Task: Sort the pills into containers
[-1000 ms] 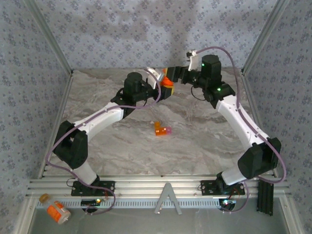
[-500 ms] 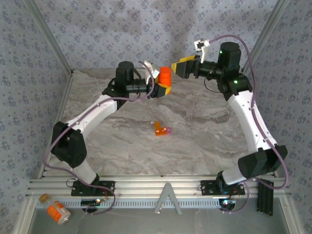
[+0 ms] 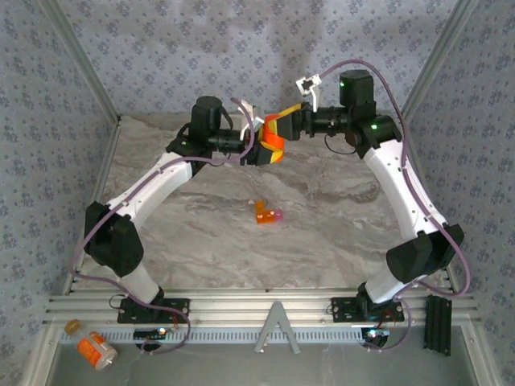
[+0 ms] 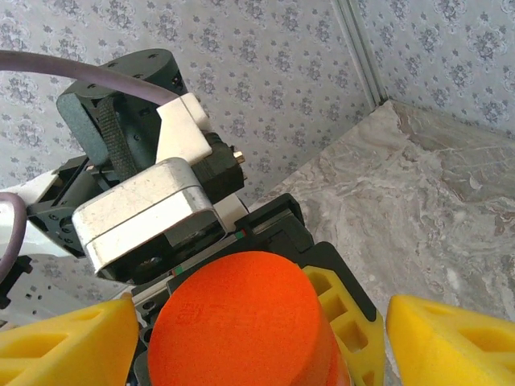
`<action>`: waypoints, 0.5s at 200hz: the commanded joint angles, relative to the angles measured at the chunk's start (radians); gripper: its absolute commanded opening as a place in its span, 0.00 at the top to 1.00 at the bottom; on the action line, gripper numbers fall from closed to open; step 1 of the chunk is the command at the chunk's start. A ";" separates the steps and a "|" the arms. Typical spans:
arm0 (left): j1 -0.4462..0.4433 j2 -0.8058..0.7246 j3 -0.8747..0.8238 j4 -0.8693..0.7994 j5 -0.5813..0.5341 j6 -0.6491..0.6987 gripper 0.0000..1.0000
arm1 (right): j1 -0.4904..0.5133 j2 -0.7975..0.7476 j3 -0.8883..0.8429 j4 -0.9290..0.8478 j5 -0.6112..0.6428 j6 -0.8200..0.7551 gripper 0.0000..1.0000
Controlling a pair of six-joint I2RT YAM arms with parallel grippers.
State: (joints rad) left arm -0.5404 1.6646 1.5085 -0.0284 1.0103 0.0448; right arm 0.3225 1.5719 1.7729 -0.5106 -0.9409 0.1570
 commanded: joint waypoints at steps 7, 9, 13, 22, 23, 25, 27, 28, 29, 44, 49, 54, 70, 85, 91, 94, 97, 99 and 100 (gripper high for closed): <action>0.000 0.009 0.043 0.002 0.042 0.020 1.00 | 0.010 0.009 0.034 -0.027 -0.034 -0.023 0.22; 0.000 0.009 0.044 0.002 0.043 0.020 1.00 | 0.011 0.008 0.035 -0.028 -0.035 -0.023 0.22; 0.000 0.010 0.045 0.002 0.043 0.019 1.00 | 0.013 0.009 0.035 -0.029 -0.037 -0.025 0.23; 0.000 0.013 0.045 0.002 0.043 0.018 1.00 | 0.017 0.008 0.033 -0.030 -0.037 -0.028 0.23; 0.000 0.013 0.046 0.002 0.043 0.017 1.00 | 0.017 0.008 0.034 -0.030 -0.037 -0.028 0.23; 0.000 0.014 0.047 0.002 0.043 0.018 1.00 | 0.016 0.009 0.034 -0.029 -0.037 -0.028 0.24; 0.000 0.015 0.047 0.002 0.043 0.018 1.00 | 0.019 0.009 0.033 -0.031 -0.038 -0.029 0.24; -0.001 0.016 0.047 0.002 0.043 0.017 1.00 | 0.019 0.010 0.033 -0.031 -0.038 -0.029 0.24; 0.000 0.015 0.048 0.002 0.042 0.017 1.00 | 0.020 0.011 0.034 -0.031 -0.038 -0.029 0.24; 0.000 0.017 0.048 0.001 0.044 0.015 1.00 | 0.026 0.010 0.034 -0.037 -0.039 -0.035 0.27; 0.000 0.017 0.048 0.001 0.045 0.015 1.00 | 0.028 0.010 0.031 -0.039 -0.038 -0.037 0.29; 0.000 0.019 0.050 0.001 0.044 0.016 1.00 | 0.030 0.010 0.031 -0.039 -0.036 -0.037 0.30; -0.001 0.018 0.050 -0.001 0.045 0.017 1.00 | 0.036 0.009 0.026 -0.039 -0.033 -0.039 0.37; 0.000 0.017 0.050 -0.002 0.042 0.017 1.00 | 0.037 0.006 0.016 -0.032 -0.025 -0.036 0.46; 0.000 0.017 0.050 -0.001 0.040 0.017 1.00 | 0.038 0.003 0.009 -0.028 -0.023 -0.032 0.49; 0.000 0.016 0.050 -0.001 0.038 0.017 1.00 | 0.038 0.000 0.005 -0.025 -0.020 -0.033 0.51; 0.000 0.015 0.050 -0.001 0.034 0.016 1.00 | 0.040 -0.001 0.001 -0.021 -0.018 -0.030 0.52; 0.000 0.015 0.051 0.000 0.031 0.015 1.00 | 0.042 -0.002 -0.004 -0.018 -0.014 -0.029 0.53; 0.000 0.014 0.050 0.000 0.029 0.016 1.00 | 0.041 -0.003 -0.006 -0.016 -0.012 -0.028 0.54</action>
State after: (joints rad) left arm -0.5404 1.6768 1.5146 -0.0414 1.0363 0.0437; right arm 0.3431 1.5761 1.7737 -0.5251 -0.9386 0.1204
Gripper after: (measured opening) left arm 0.512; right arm 0.520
